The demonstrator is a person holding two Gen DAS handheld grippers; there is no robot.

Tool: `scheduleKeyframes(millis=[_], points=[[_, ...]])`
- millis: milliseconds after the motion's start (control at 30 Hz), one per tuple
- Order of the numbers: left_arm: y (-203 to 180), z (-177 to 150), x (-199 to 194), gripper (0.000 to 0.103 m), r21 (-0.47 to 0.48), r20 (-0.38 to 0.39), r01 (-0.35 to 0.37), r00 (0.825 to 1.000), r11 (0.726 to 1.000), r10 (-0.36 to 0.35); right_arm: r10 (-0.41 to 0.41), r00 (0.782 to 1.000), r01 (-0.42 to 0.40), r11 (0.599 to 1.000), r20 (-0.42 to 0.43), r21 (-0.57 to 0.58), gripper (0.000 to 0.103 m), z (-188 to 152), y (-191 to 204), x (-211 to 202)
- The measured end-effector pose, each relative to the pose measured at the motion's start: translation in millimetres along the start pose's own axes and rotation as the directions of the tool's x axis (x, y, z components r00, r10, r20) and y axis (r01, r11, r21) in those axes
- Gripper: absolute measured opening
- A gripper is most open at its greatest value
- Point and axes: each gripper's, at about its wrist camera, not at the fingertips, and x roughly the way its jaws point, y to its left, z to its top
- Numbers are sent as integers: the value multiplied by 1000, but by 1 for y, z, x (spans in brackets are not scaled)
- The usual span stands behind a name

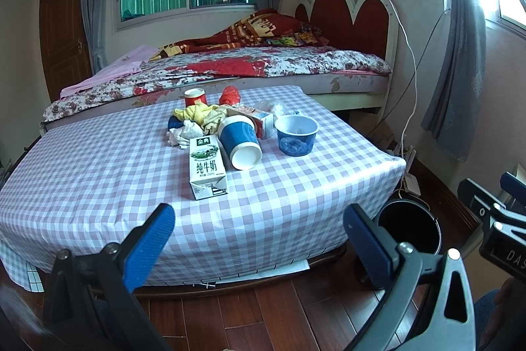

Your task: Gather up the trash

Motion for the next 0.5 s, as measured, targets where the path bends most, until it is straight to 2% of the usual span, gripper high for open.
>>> scheduleKeyframes(millis=[500], points=[[1, 0, 1, 102, -1, -3, -1, 1000, 1000, 1, -1, 1000, 1, 1000, -2, -2, 102, 0, 1, 1]])
